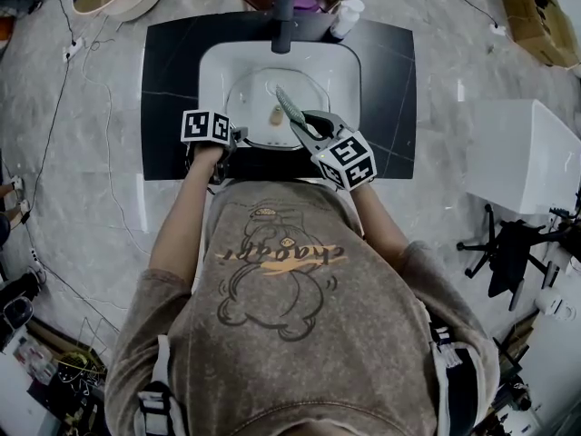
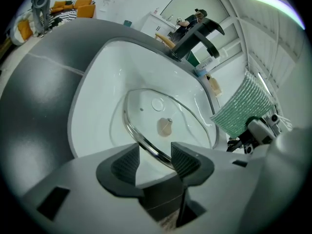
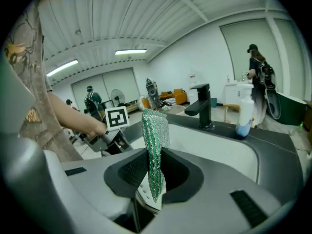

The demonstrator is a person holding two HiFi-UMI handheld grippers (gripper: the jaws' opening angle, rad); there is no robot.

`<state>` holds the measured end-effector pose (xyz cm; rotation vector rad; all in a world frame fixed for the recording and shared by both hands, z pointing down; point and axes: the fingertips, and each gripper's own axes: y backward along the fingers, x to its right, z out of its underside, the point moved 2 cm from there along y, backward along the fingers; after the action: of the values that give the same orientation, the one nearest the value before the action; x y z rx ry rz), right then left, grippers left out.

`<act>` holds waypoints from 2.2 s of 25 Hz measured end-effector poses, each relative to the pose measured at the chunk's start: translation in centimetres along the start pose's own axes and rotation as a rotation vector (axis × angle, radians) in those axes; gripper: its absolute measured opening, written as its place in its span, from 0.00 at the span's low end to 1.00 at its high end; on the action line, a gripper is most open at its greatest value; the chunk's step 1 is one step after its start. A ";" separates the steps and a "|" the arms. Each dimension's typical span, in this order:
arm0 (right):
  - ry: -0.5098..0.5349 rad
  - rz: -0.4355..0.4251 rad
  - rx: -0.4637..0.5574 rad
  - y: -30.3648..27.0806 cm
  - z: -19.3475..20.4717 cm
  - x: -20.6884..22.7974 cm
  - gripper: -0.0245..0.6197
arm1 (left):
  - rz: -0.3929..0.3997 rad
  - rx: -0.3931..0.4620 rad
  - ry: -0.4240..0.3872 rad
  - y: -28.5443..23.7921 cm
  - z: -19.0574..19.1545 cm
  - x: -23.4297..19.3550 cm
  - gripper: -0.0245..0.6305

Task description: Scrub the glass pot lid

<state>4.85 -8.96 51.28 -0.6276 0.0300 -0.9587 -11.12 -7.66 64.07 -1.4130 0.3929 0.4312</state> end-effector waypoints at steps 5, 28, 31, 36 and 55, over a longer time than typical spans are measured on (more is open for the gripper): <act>0.069 -0.116 -0.141 -3.4 2.0 -0.8 0.17 | 0.004 0.022 0.011 0.1 -0.1 -0.2 0.34; 0.499 -0.507 -0.616 -13.6 6.8 -3.3 0.17 | 0.012 0.070 0.025 0.3 -0.2 0.3 0.33; 0.506 -0.526 -0.635 -14.4 7.0 -3.5 0.17 | 0.013 0.072 0.027 0.3 -0.2 0.2 0.33; 0.508 -0.522 -0.657 -16.2 7.2 -3.1 0.17 | 0.023 0.065 0.040 0.3 -0.4 -0.1 0.32; 0.478 -0.298 -0.751 -22.1 9.1 4.8 0.17 | 0.020 0.047 0.052 0.4 -0.4 -0.1 0.31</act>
<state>-6.31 -17.28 71.26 -1.0930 0.7678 -1.3792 -11.43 -7.99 63.78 -1.3770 0.4569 0.4000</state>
